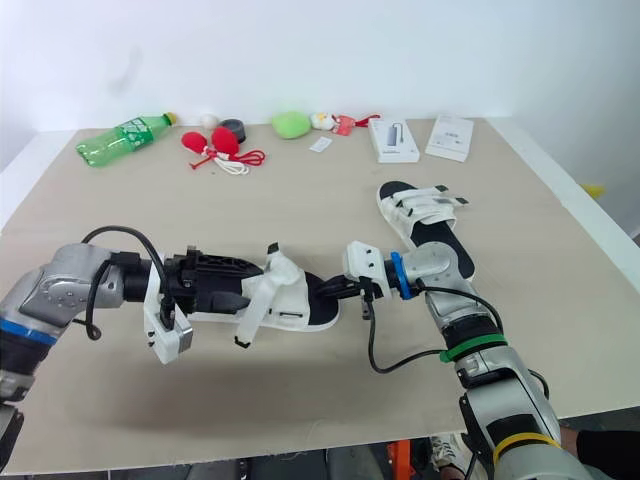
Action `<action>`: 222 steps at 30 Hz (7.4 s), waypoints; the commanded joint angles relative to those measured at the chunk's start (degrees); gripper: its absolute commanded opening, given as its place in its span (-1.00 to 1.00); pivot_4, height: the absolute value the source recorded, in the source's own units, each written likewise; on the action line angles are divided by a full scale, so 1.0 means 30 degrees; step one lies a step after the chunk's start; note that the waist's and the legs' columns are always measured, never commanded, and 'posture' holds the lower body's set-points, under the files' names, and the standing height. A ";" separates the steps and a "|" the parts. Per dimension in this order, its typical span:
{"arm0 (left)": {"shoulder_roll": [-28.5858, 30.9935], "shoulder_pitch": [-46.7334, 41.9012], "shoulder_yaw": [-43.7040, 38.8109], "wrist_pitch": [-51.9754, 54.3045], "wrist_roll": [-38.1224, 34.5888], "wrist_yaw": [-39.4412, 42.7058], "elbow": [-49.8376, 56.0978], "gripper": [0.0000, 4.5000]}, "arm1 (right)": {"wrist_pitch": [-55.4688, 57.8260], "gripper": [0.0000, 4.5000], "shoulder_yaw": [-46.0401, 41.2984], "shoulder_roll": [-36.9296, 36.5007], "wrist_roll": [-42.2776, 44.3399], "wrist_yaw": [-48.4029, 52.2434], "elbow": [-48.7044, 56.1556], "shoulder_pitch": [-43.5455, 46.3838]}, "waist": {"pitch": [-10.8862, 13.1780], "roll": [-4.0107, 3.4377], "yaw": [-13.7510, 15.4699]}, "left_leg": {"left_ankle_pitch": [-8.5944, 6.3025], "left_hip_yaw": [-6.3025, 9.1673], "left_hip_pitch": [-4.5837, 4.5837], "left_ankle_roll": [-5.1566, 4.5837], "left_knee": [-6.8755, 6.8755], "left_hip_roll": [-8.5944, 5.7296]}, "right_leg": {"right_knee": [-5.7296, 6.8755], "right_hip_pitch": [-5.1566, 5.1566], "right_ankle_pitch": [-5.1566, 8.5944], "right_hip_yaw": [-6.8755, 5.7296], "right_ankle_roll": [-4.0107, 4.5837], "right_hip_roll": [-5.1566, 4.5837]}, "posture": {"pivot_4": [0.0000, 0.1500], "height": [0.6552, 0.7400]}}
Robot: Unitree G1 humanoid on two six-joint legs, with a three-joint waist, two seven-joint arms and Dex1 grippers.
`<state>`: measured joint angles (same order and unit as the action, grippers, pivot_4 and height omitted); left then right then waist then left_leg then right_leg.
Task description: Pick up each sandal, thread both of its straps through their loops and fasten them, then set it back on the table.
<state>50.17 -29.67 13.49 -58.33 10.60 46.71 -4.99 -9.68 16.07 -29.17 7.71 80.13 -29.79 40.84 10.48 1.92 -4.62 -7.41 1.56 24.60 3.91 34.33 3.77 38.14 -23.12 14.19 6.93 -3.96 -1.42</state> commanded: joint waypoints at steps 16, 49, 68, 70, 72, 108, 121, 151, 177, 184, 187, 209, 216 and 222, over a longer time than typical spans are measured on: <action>0.3813 1.0712 -0.4093 2.8458 -2.1523 -0.0686 1.3325 0.63 | -0.0163 -1.00 0.0629 0.0205 -0.1061 0.0511 -0.0998 -0.0227 | 0.0011 0.0020 -0.0189 | -0.0043 -0.0099 -0.0097 0.0046 -0.0037 0.0050 | -0.0033 -0.0081 0.0050 0.0000 0.0071 -0.0020 | 1.00 1.00; -0.1316 0.3645 -0.1504 3.4274 -1.8872 0.3889 0.8457 -0.97 | 0.0097 -1.00 0.0375 -0.0379 -0.1162 0.0246 -0.0201 -0.0701 | -0.0001 0.0063 -0.0181 | -0.0083 -0.0080 -0.0089 0.0108 -0.0016 0.0022 | -0.0047 -0.0068 0.0065 0.0007 0.0051 -0.0022 | 1.00 1.00; -0.7286 -0.1794 -0.4207 4.2067 -2.4990 -0.3306 0.5987 -0.97 | 0.0464 -1.00 0.0211 -0.0563 -0.1168 -0.0281 0.0420 -0.1194 | -0.0006 0.0079 0.0049 | -0.0089 0.0064 0.0007 0.0111 0.0029 -0.0021 | -0.0046 0.0013 0.0077 -0.0034 -0.0003 0.0009 | 1.00 1.00; -0.7481 -0.1690 -0.3881 4.2244 -2.4536 -0.3616 0.5909 -0.97 | 0.0510 -1.00 0.0209 -0.0531 -0.1156 -0.0328 0.0460 -0.1215 | -0.0006 0.0080 0.0049 | -0.0089 0.0070 0.0007 0.0111 0.0027 -0.0021 | -0.0046 0.0015 0.0077 -0.0034 -0.0004 0.0014 | 1.00 1.00; -0.7574 -0.1599 -0.3658 4.2344 -2.4180 -0.3770 0.5794 -0.97 | 0.0554 -1.00 0.0204 -0.0520 -0.1154 -0.0367 0.0523 -0.1256 | -0.0006 0.0080 0.0048 | -0.0089 0.0070 0.0011 0.0112 0.0029 -0.0022 | -0.0046 0.0017 0.0076 -0.0033 -0.0007 0.0013 | 1.00 1.00; -0.6830 -0.1237 -0.2272 4.1297 -2.0127 -0.2560 0.5760 -0.97 | 0.0138 -1.00 0.0439 -0.0438 -0.1256 -0.0169 -0.0065 -0.0996 | -0.0010 0.0085 0.0036 | -0.0090 0.0081 -0.0003 0.0117 0.0031 -0.0032 | -0.0046 0.0014 0.0073 -0.0032 -0.0003 0.0009 | 1.00 1.00; -0.5761 -0.0377 -0.1123 4.0948 -1.9761 -0.0204 0.7157 -0.97 | 0.0041 -1.00 0.0400 -0.0534 -0.1275 -0.0205 -0.0075 -0.1131 | -0.0010 0.0085 0.0035 | -0.0093 0.0083 -0.0002 0.0122 0.0020 -0.0033 | -0.0046 0.0007 0.0080 -0.0030 0.0003 0.0008 | 1.00 1.00; -0.4562 -0.0899 -0.1319 3.9197 -1.8137 0.1803 0.7444 0.28 | -0.0246 -1.00 0.0555 -0.0476 -0.1373 -0.0093 -0.0558 -0.0800 | -0.0019 0.0092 -0.0017 | -0.0093 0.0083 -0.0031 0.0121 0.0007 -0.0033 | -0.0047 -0.0016 0.0092 -0.0030 0.0024 0.0004 | 1.00 1.00; -0.6397 -0.3802 0.0389 3.6975 -1.5660 0.3455 0.4907 -0.92 | -0.0029 -1.00 0.0285 -0.0797 -0.1330 -0.0436 -0.0076 -0.1311 | -0.0016 0.0095 -0.0062 | -0.0092 0.0090 -0.0010 0.0120 0.0018 -0.0043 | -0.0047 0.0014 0.0083 -0.0028 0.0011 0.0003 | 1.00 1.00; -0.6003 -0.2672 0.0625 3.6654 -1.5331 0.3920 0.5898 -0.92 | -0.0027 -1.00 0.0315 -0.0854 -0.1331 -0.0482 0.0075 -0.1512 | -0.0016 0.0095 -0.0027 | -0.0091 0.0092 -0.0009 0.0118 0.0016 -0.0042 | -0.0048 0.0013 0.0085 -0.0027 0.0011 0.0003 | 1.00 1.00; -0.5760 -0.2333 0.0652 3.6235 -1.5049 0.4135 0.6029 -0.92 | -0.0020 -1.00 0.0347 -0.0851 -0.1326 -0.0481 0.0103 -0.1514 | -0.0017 0.0096 -0.0025 | -0.0091 0.0091 -0.0011 0.0119 0.0023 -0.0045 | -0.0048 0.0012 0.0084 -0.0023 0.0011 -0.0002 | 1.00 1.00; -0.3559 -0.3728 -0.4395 3.7974 -1.8593 0.4697 0.8244 0.88 | -0.0343 -1.00 0.0547 -0.0895 -0.1457 -0.0137 -0.0437 -0.1222 | -0.0004 0.0121 -0.0014 | -0.0090 0.0093 -0.0013 0.0117 0.0026 -0.0044 | -0.0049 -0.0050 0.0088 -0.0024 0.0017 -0.0005 | 1.00 1.00; -0.0846 0.0942 -0.8077 4.1863 -2.4505 0.4727 1.1854 0.88 | -0.0459 -1.00 0.0623 -0.0746 -0.1479 -0.0013 -0.0731 -0.1040 | -0.0013 0.0128 -0.0139 | -0.0122 0.0090 -0.0019 0.0123 -0.0043 -0.0042 | -0.0055 0.0007 0.0151 -0.0030 0.0024 -0.0009 | 1.00 1.00; -0.1426 0.7056 -0.7338 3.9961 -2.3004 0.2143 1.5533 0.88 | -0.0553 -1.00 0.0687 -0.0543 -0.1545 0.0131 -0.1004 -0.0964 | -0.0008 0.0231 -0.0045 | -0.0138 0.0099 -0.0058 0.0137 -0.0006 -0.0041 | -0.0058 -0.0023 0.0164 -0.0066 0.0051 -0.0034 | 1.00 1.00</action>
<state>47.20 -9.92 -9.62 65.30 -61.60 56.18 38.81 -12.15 15.79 -30.11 6.68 80.55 -29.78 39.72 10.46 2.61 -4.75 -7.83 1.86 24.36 4.33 34.33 3.65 37.94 -23.15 14.69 6.74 -3.79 -1.53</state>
